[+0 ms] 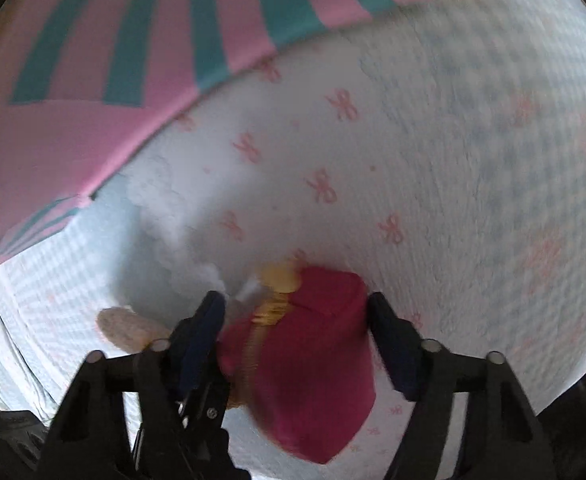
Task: Organize soft objects
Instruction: 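Grasp the brown plush toy with the left tool while the right tool grasps the magenta pouch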
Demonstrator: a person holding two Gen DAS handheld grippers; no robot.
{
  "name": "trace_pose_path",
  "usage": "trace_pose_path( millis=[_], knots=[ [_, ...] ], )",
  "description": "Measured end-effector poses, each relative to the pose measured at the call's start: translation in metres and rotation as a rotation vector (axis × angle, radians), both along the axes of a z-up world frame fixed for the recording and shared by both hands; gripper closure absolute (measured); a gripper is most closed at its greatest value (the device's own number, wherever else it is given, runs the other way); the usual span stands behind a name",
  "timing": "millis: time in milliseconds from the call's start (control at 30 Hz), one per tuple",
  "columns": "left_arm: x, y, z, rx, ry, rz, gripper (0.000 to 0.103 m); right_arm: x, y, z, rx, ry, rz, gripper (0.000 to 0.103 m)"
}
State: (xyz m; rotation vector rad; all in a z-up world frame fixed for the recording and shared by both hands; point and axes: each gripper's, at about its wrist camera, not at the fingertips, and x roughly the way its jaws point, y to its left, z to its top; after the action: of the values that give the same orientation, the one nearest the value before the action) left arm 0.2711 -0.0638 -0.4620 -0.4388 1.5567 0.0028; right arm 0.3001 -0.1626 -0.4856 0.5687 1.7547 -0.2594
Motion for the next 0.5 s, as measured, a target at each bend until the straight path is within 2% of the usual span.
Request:
trace_pose_path(
  millis=[267,500],
  knots=[
    [0.006,-0.015,-0.004,0.012,-0.024,-0.031,0.058,-0.018,-0.018,-0.006,0.046,-0.026,-0.012,0.047],
    [0.011,-0.012,0.010,0.031,-0.056,-0.055,0.060,-0.028,-0.036,0.009,0.103,-0.048,-0.038,0.053]
  ],
)
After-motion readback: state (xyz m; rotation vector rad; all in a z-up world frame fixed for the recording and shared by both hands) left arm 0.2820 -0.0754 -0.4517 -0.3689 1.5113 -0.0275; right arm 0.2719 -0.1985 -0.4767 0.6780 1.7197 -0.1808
